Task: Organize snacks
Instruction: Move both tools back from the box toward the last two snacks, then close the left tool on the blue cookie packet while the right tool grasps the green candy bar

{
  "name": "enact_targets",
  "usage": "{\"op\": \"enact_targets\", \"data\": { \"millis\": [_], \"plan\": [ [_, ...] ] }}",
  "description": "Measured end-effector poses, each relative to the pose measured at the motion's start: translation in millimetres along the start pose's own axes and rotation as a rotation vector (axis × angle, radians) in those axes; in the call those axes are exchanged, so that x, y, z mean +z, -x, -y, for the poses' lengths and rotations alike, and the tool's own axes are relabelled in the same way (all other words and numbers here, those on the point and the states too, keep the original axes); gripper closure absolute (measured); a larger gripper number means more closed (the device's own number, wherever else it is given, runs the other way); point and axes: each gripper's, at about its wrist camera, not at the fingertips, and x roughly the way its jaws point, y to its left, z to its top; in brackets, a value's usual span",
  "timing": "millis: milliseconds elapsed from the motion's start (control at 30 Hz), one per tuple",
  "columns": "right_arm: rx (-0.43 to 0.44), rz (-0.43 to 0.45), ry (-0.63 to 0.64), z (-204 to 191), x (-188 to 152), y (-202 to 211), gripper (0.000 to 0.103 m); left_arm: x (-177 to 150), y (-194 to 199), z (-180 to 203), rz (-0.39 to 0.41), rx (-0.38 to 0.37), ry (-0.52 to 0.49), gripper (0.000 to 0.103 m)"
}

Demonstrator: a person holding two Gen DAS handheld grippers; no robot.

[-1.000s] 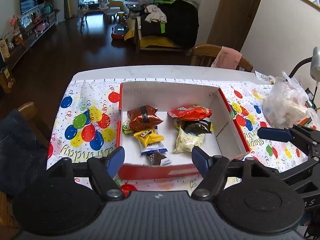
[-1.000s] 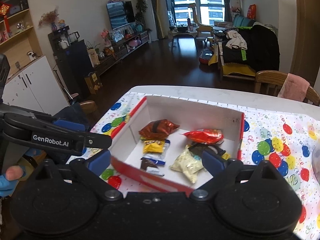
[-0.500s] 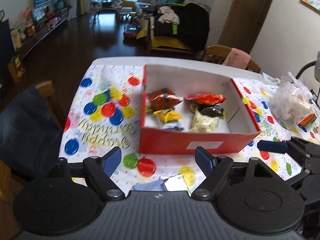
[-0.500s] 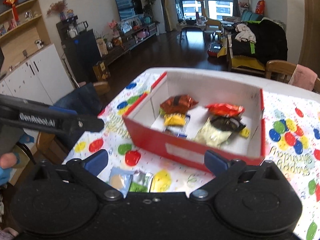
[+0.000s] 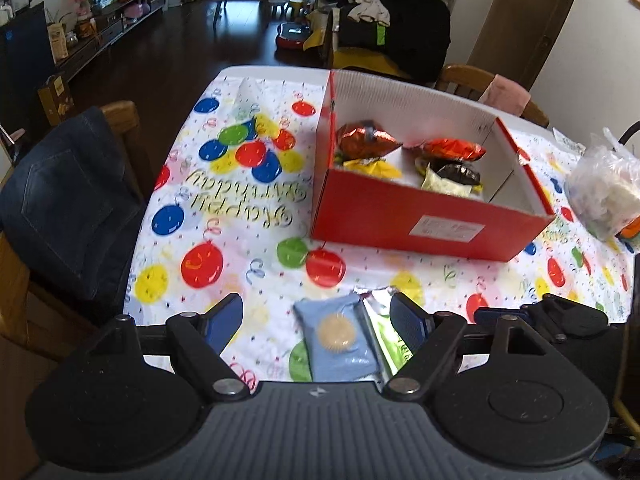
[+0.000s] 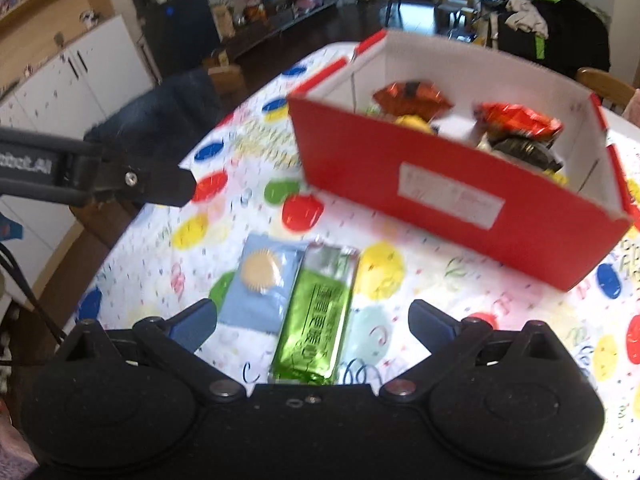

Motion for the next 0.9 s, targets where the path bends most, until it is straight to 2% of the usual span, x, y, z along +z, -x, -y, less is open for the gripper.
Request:
{"op": "enact_targets", "data": {
  "millis": [200,433,633,800,900],
  "plan": [
    [-0.028,-0.077,0.046,-6,-4,-25,0.010,-7,-11,-10,-0.041,0.012,0.059,0.023],
    [-0.060,-0.113,0.135,-14,-4,-41,0.023,-9,-26,-15,-0.083,0.026,0.092,0.023],
    [-0.072,-0.130,0.135,-12,-4,-48,0.035,-8,-38,-10,-0.117,0.034,0.085,0.023],
    [-0.081,-0.132,0.138,-6,-6,-50,0.041,-4,-52,-3,-0.175,0.018,0.079,0.023],
    [-0.085,-0.128,0.128,0,-3,-48,0.050,-1,-63,2,-0.207,0.024,0.079,0.023]
  ]
}}
